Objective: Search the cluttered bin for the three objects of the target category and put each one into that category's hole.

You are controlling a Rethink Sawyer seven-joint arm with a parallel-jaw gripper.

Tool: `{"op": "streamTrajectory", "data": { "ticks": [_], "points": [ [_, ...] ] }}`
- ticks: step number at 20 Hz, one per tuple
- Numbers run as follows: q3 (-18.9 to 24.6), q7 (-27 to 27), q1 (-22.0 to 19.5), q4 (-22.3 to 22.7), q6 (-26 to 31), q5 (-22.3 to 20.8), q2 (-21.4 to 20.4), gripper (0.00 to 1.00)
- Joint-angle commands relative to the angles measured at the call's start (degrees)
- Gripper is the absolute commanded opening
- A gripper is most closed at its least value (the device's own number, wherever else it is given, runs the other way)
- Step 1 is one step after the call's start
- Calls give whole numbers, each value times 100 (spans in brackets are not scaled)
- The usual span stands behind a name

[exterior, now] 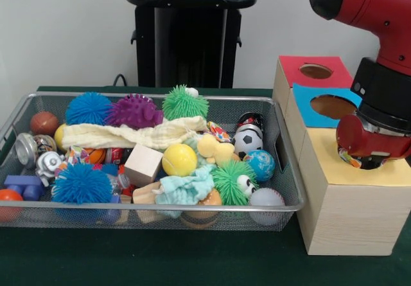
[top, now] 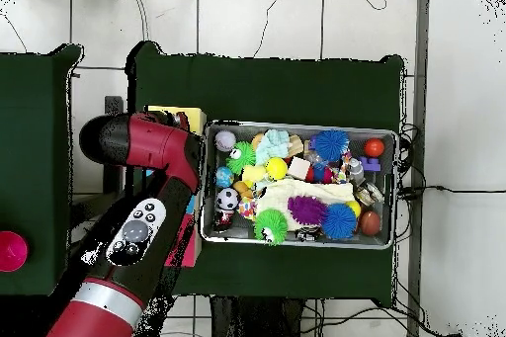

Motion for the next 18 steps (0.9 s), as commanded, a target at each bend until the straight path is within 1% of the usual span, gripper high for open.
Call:
{"op": "streamTrajectory", "data": {
  "ticks": [1, 5, 12, 18],
  "points": [
    [575, 1178, -346, 299, -17, -409, 281, 0],
    [686, 1096, -376, 378, -57, -398, 208, 0],
    [517, 1114, -377, 254, 217, -471, 269, 0],
    [507, 1014, -415, 255, 239, -529, 249, 0]
  ]
}}
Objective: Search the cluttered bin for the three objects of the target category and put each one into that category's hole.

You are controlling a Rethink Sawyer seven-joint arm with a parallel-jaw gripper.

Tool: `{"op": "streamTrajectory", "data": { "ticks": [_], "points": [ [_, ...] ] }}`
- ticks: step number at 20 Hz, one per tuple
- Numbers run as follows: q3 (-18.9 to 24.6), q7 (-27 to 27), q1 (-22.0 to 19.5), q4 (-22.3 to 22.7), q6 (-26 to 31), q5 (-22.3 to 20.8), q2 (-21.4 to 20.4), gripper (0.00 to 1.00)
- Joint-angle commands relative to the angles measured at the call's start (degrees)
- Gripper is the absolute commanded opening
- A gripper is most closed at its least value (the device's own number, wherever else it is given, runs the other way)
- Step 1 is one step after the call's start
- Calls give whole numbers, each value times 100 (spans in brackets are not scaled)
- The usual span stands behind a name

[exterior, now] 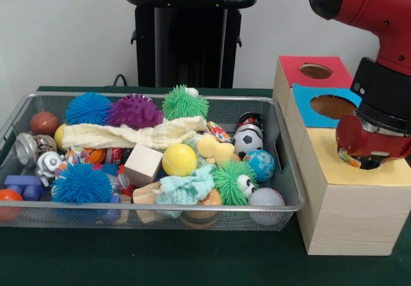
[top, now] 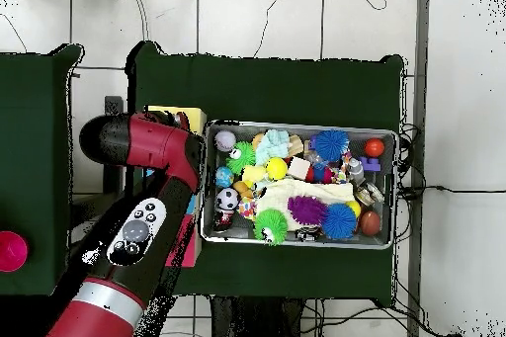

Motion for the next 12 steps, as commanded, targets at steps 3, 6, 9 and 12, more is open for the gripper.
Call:
{"op": "streamTrajectory", "data": {
  "ticks": [3, 6, 9, 12],
  "points": [
    [501, 1001, -413, 244, 232, -539, 252, 100],
    [482, 1040, -415, 223, 272, -588, 257, 100],
    [468, 1127, -409, 218, 298, -619, 259, 100],
    [542, 1052, -441, 188, 238, -631, 244, 100]
  ]
}}
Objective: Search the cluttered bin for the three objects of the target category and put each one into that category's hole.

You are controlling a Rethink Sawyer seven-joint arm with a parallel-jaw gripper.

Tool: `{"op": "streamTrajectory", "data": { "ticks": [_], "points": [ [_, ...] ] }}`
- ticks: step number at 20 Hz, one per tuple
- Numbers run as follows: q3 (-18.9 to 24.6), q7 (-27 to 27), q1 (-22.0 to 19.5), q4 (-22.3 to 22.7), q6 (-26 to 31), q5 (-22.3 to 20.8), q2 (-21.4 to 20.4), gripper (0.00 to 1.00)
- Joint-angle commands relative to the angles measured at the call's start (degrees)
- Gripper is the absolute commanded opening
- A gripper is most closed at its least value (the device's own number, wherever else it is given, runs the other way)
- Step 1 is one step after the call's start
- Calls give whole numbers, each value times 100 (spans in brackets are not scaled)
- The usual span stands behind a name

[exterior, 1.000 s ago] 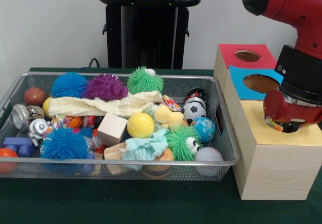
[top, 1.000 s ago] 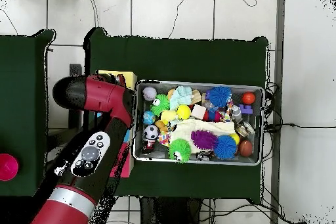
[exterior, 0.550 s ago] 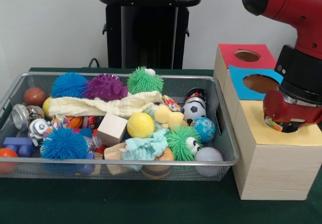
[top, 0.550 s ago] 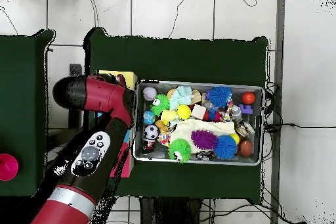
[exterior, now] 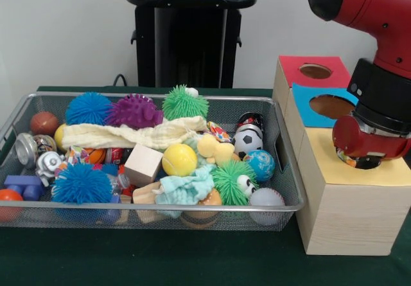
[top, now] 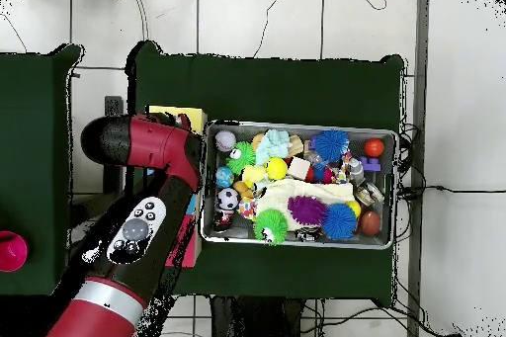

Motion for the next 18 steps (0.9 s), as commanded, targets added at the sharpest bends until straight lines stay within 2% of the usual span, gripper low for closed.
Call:
{"op": "streamTrajectory", "data": {
  "ticks": [1, 18],
  "points": [
    [529, 1061, -420, 209, 220, -440, 229, 100],
    [244, 1069, -412, -52, 1117, -589, -26, 100]
  ]
}}
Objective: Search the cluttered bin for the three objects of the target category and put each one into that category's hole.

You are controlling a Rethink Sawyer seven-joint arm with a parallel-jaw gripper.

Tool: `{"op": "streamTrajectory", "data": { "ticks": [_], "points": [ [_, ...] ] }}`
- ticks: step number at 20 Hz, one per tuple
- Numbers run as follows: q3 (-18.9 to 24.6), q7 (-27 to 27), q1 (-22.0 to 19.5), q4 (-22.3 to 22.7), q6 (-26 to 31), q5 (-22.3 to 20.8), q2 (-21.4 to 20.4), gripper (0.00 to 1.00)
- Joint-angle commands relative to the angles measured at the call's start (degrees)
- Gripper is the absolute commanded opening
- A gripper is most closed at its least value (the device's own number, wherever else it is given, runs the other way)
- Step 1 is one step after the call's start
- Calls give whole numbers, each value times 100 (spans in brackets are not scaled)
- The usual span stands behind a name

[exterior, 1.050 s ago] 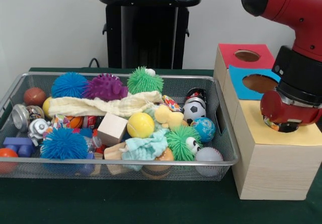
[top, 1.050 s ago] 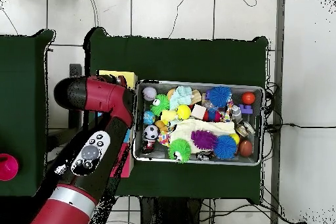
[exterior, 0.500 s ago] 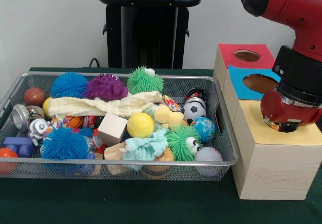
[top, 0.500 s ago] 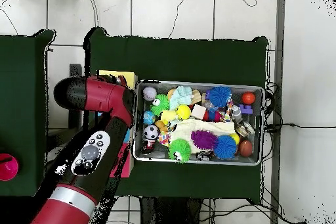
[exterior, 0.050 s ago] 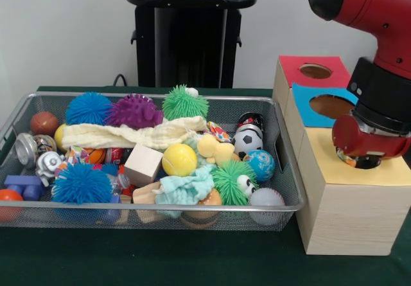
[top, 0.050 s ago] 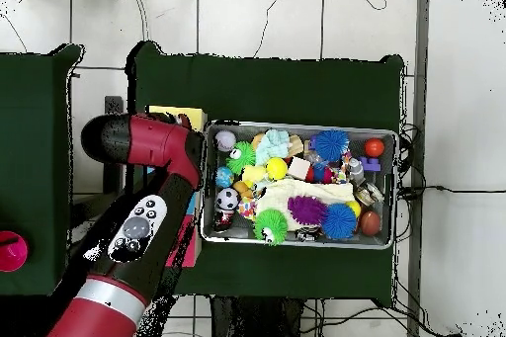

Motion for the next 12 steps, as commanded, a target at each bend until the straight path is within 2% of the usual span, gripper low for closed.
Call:
{"op": "streamTrajectory", "data": {
  "ticks": [1, 9, 12],
  "points": [
    [236, 1076, -370, 14, 902, -519, -43, 100],
    [127, 1183, -435, -387, 1507, -664, -178, 100],
    [219, 1253, -488, -522, 1572, -640, -188, 100]
  ]
}}
